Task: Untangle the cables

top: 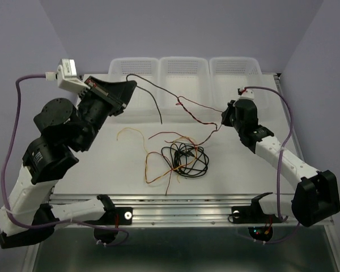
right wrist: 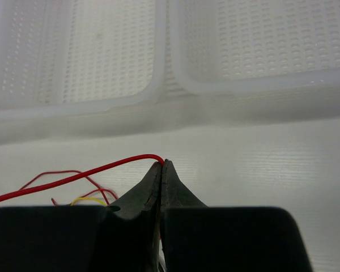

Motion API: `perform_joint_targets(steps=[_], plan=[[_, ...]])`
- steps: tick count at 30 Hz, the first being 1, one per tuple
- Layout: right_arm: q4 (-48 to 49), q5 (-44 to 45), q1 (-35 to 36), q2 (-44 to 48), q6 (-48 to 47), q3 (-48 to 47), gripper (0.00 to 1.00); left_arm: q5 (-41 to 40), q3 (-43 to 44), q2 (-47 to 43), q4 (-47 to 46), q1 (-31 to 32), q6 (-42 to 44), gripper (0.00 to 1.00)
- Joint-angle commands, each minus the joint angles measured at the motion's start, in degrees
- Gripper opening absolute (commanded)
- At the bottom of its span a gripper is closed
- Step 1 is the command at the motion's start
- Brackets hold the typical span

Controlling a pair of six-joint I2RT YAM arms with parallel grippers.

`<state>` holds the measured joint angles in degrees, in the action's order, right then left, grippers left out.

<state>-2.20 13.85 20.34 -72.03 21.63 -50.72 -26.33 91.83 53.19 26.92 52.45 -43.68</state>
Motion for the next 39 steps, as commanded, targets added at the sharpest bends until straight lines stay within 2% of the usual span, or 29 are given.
perform_joint_targets(steps=[1, 4, 5, 7, 9, 10, 12, 16, 22, 29, 32, 35, 37, 38, 39], plan=[[3.5, -1.6, -0.3, 1.4, -1.0, 1.5, 0.01, -5.8, 16.4, 9.3, -0.9, -0.1, 8.2, 0.00], [3.2, -1.9, -0.3, 1.7, -1.0, 3.1, 0.01, -8.6, 38.8, 18.7, 2.3, -0.1, 13.2, 0.00], [2.9, -1.4, -0.3, 1.7, -1.0, 4.0, 0.01, -10.5, 42.5, 22.2, 2.3, -0.2, 14.1, 0.00], [2.4, 0.0, -0.3, 1.6, -0.6, 5.1, 0.01, -11.7, 46.5, 23.4, -0.2, -0.2, 18.2, 0.00], [-0.3, 2.8, -0.3, 1.5, 0.3, 7.1, 0.01, -13.8, 44.7, 21.7, -6.1, -0.2, 21.2, 0.00], [-1.0, 4.3, -0.3, 1.4, 1.6, 7.7, 0.01, -15.0, 41.1, 20.6, -8.1, -0.2, 21.6, 0.00], [-2.5, 10.5, -0.3, 0.8, 2.0, 9.2, 0.01, -18.3, 37.0, 17.0, -12.1, -0.2, 22.3, 0.00], [-6.6, 20.0, -0.3, -1.7, 4.8, 8.1, 0.01, -21.7, 27.2, 11.5, -15.7, -0.2, 22.9, 0.00], [-10.4, 26.8, -3.7, -5.2, 6.3, 4.8, 0.01, -31.5, 14.7, 6.2, -18.0, -0.2, 23.6, 0.00], [-11.3, 23.3, -12.8, -10.6, 7.8, 5.5, 0.01, -41.7, 13.5, 9.6, -18.7, -2.2, 24.1, 0.00], [-12.6, 21.6, -17.9, -12.1, 8.2, 4.8, 0.01, -41.8, 15.5, 11.2, -19.3, -5.9, 25.4, 0.00], [-12.6, 20.2, -19.3, -11.6, 7.8, 4.9, 0.01, -40.8, 17.9, 12.4, -17.3, -9.4, 25.1, 0.00], [-12.5, 15.5, -19.3, -11.7, 3.9, 4.2, 0.01, -39.1, 18.4, 12.8, -16.1, -11.0, 23.6, 0.00], [-11.5, 11.0, -19.3, -11.6, 1.9, 4.3, 0.01, -34.6, 17.1, 12.4, -16.3, -11.1, 23.1, 0.00], [-8.3, -1.1, -19.3, -10.7, -1.6, 5.4, 0.01, -31.2, 14.5, 12.1, -16.4, -11.2, 22.9, 0.00]])
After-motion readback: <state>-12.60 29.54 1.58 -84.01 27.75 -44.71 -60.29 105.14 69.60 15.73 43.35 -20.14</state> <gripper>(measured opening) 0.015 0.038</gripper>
